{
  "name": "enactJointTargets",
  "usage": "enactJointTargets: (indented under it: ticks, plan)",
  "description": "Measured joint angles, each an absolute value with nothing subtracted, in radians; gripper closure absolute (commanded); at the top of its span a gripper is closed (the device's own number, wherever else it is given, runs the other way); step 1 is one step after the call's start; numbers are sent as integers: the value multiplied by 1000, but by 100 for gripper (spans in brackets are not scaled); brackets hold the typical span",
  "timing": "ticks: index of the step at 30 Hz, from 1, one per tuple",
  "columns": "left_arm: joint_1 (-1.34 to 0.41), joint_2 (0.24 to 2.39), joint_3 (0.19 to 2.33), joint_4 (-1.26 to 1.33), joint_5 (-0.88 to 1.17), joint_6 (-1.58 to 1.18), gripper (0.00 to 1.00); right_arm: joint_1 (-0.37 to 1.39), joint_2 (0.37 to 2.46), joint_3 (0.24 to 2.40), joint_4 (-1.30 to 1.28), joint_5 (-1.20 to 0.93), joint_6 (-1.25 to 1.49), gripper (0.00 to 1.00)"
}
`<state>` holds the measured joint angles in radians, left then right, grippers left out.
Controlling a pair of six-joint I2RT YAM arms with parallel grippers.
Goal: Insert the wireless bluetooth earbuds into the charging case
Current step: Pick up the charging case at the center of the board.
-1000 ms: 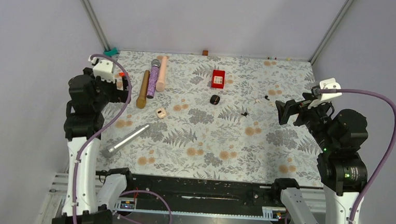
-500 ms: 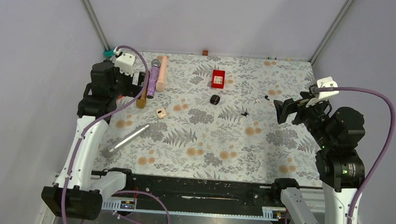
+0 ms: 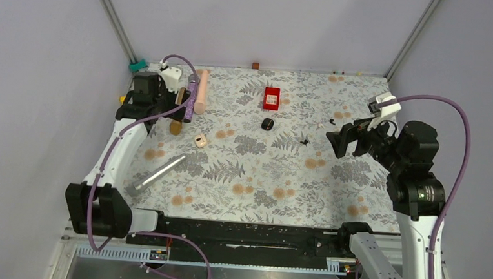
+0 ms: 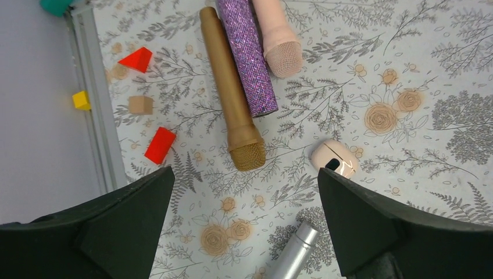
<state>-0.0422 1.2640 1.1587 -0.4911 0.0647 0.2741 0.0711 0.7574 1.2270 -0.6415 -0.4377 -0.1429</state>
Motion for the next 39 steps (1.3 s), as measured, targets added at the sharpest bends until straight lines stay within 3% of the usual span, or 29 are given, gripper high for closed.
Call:
enactJointTargets:
  ticks: [11, 25, 39]
  plan:
    - [-59, 1497, 1164, -477, 74, 292, 1, 71, 749, 1153, -620, -477, -139, 1]
    - [-273, 1727, 1181, -500, 39, 325, 2, 71, 731, 1121, -591, -496, -141, 1]
    - [-266, 1766, 1218, -611, 70, 511, 1, 72, 716, 1107, -577, -525, -140, 1]
